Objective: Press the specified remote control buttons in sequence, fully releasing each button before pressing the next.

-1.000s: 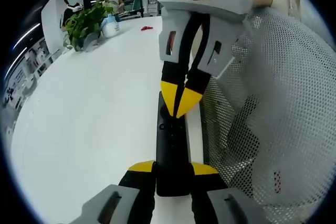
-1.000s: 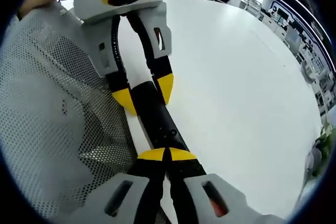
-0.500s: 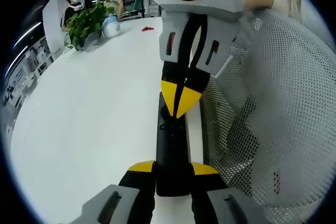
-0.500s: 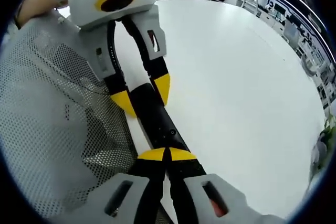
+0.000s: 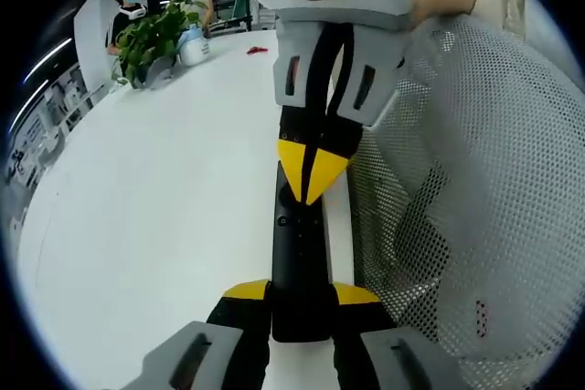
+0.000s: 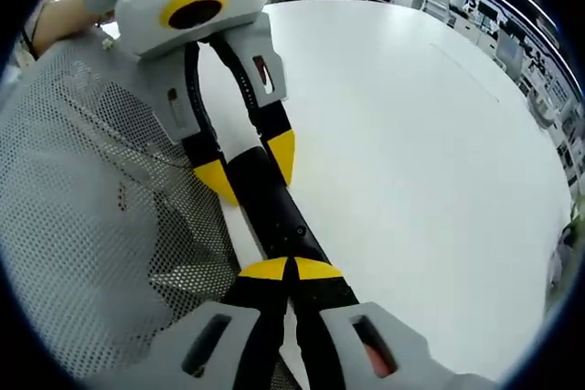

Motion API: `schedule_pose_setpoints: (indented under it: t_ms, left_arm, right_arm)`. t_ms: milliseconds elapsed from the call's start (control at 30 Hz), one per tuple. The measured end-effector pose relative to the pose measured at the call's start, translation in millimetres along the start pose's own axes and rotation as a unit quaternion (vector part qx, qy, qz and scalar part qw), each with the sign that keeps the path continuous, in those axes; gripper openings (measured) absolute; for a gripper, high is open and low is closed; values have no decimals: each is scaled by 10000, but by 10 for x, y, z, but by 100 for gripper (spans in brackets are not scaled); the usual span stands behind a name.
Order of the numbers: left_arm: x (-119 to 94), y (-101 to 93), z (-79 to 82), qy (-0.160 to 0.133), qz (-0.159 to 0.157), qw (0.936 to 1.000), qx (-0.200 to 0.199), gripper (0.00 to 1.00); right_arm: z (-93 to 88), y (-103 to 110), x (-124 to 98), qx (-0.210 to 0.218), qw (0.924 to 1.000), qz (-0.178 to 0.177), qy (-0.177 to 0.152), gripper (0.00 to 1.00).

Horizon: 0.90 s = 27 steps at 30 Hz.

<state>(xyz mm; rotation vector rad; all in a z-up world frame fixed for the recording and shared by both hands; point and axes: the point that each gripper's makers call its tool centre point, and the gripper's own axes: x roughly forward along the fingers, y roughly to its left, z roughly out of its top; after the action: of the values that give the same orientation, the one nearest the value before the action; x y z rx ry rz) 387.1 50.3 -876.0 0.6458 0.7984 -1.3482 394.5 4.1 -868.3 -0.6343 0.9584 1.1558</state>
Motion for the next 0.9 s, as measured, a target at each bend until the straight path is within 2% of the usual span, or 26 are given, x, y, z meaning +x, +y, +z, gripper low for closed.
schedule_pose_setpoints:
  t_ms: [67,467,533,733,900]
  left_arm:
    - [0,1,1,-3,-3,10000,-6,25]
    - [1,3,1,4,-11,10000,-9,25]
    - [2,4,0,-3,-11,10000,-13,25]
    - [1,2,1,-6,-3,10000,-15,25]
    - [2,0,-4,2,10,10000,40,25]
  right_arm:
    - [31,-16,-1,32,9999,-23,-93,0]
    - [22,-13,21,-2,9997,-198,-109,0]
    - [20,-9,22,-170,9994,-280,-102,0]
    - [24,-39,12,67,9998,-167,-129,0]
    - [31,-26,9,87,9999,-82,-93,0]
